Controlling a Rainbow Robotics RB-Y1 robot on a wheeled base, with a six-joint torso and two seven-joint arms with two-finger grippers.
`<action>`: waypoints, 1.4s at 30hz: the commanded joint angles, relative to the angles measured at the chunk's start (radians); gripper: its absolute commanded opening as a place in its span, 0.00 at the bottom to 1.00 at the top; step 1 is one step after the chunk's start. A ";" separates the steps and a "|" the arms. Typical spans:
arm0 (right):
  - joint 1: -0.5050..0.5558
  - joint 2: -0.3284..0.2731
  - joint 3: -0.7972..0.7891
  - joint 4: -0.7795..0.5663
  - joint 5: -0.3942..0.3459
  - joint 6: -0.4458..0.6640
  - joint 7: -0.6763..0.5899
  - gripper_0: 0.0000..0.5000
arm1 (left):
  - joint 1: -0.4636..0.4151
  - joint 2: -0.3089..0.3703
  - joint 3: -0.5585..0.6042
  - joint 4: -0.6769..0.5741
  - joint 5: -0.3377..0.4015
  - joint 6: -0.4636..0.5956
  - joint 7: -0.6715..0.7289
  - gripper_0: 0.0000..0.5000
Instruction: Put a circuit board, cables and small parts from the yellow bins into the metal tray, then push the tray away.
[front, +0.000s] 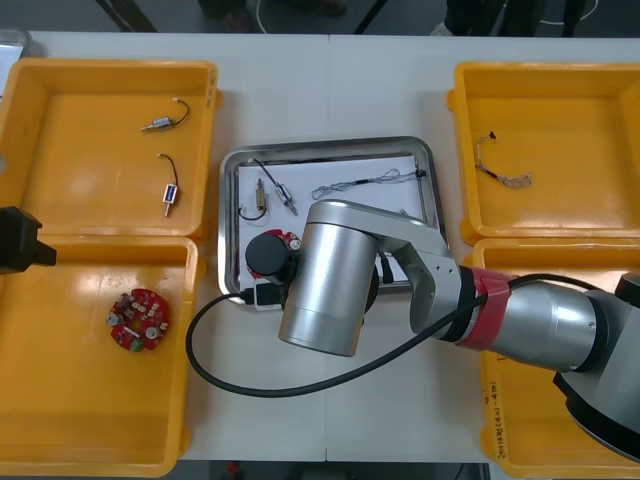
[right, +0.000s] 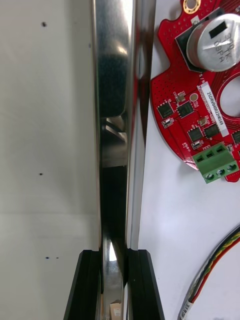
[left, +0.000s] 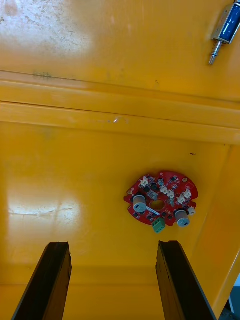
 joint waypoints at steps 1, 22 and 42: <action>-0.061 0.033 -0.004 0.034 -0.020 -0.018 -0.023 0.00 | 0.014 0.044 0.029 -0.031 0.008 0.007 -0.088 1.00; -0.199 0.064 -0.050 0.168 -0.094 -0.040 -0.022 0.00 | 0.014 0.044 0.029 -0.031 0.008 0.007 -0.088 1.00; -0.286 0.067 -0.050 0.278 -0.108 -0.092 -0.022 0.00 | 0.014 0.044 0.029 -0.031 0.008 0.007 -0.088 1.00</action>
